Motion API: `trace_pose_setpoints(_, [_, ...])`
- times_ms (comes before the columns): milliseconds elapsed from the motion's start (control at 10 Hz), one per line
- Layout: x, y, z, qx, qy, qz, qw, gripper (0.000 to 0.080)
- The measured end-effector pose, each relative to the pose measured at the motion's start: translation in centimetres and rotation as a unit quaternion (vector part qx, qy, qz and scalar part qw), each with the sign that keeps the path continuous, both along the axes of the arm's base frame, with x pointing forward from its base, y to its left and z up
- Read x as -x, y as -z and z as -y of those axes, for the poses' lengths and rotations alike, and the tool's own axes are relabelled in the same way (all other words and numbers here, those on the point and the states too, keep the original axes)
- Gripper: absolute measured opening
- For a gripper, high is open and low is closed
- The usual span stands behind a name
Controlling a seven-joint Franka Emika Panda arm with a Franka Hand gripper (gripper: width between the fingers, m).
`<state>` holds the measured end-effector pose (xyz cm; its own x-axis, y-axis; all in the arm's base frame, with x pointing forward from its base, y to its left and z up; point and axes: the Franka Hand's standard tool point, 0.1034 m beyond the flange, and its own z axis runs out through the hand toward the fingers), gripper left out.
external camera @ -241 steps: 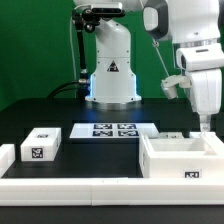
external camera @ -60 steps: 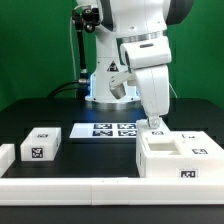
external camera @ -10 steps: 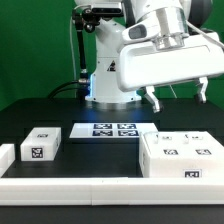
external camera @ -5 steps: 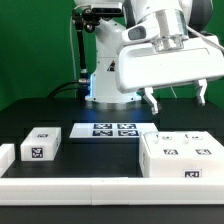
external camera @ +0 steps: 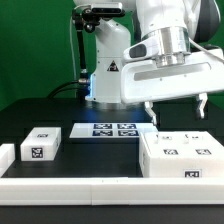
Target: Assemble cabinet
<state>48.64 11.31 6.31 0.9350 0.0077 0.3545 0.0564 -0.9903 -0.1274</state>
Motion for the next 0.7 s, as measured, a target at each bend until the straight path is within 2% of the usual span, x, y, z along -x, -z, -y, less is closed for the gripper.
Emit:
trace_pose_setpoints(300, [0.2, 0.3, 0.4, 0.002, 0.004, 0.001, 1.0, 0.0649])
trace_pose_setpoints(400, [0.8, 1.1, 0.9, 0.004, 0.013, -0.005, 1.0, 0.0649])
trace_pose_setpoints(500, [0.4, 1.2, 0.7, 0.003, 0.023, -0.01, 1.0, 0.0649])
trace_pose_setpoints(700, [-0.9, 2.3, 1.3, 0.017, 0.016, 0.005, 1.0, 0.0649])
